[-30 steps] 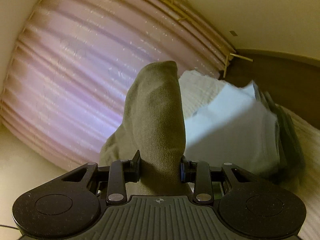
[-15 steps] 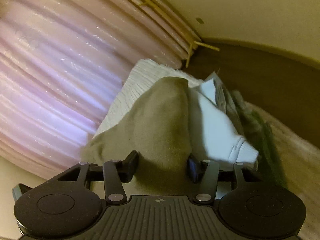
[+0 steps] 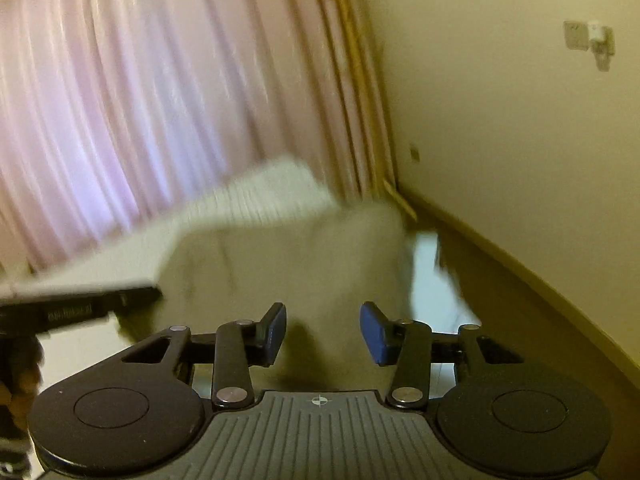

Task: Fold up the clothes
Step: 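Carry the shirt with the left tool to the clothes stack, then lower the shirt onto the stack top and open the left tool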

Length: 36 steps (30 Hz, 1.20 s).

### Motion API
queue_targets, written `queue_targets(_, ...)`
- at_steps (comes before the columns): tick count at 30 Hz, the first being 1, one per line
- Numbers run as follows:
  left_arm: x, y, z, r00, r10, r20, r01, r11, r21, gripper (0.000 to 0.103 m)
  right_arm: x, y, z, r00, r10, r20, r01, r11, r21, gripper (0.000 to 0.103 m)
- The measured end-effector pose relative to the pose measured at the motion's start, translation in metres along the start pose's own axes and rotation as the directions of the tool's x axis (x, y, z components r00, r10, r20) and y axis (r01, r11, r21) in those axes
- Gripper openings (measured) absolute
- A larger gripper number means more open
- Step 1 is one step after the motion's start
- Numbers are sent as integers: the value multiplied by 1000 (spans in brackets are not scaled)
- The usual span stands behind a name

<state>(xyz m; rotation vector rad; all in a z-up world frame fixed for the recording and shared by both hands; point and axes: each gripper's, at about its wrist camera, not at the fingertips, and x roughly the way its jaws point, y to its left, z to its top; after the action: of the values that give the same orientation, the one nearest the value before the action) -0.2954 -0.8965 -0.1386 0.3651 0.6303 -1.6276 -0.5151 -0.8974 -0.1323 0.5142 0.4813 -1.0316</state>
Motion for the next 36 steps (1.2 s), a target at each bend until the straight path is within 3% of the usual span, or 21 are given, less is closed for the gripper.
queue_targets(5, 4, 4, -6, 1000, 26, 1, -26, 1000, -8, 0, 6, 15, -17, 999, -26, -24, 24, 998, -64, 46)
queue_targets(10, -9, -5, 8, 998, 60, -32, -61, 998, -33, 0, -15, 13, -10, 998, -16, -69, 17, 1000, 24, 48)
queue_targets(11, -16, -7, 11, 997, 72, -42, -73, 997, -37, 2, -19, 8, -5, 997, -16, -74, 19, 999, 45, 58)
queue_targets(12, -25, -10, 13, 995, 85, -54, -88, 995, -40, 4, -24, 5, -1, 997, -19, -76, 24, 998, 63, 76)
queue_targets(13, -34, -13, 16, 993, 99, -66, -102, 994, -43, 4, -32, 4, 1, 997, -24, -75, 30, 996, 80, 80)
queue_targets(16, -61, -20, 22, 985, 136, -103, -142, 989, -51, 8, -44, 6, 10, 996, -26, -85, 35, 993, 108, 80)
queue_targets(20, -96, -35, 19, 972, 173, -158, -184, 981, -58, 22, -64, 16, 12, 994, -22, -106, 37, 990, 140, 80)
queue_targets(23, -115, -41, 14, 968, 192, -160, -201, 978, -46, 26, -78, 23, 16, 993, -26, -117, 43, 989, 145, 81)
queue_targets(26, -134, -46, 10, 965, 209, -158, -217, 976, -34, 28, -97, 30, 15, 992, -40, -119, 56, 989, 135, 99)
queue_targets(36, -195, -61, -3, 953, 264, -151, -267, 964, 5, 35, -137, 63, 7, 991, -87, -100, 98, 989, 113, 99)
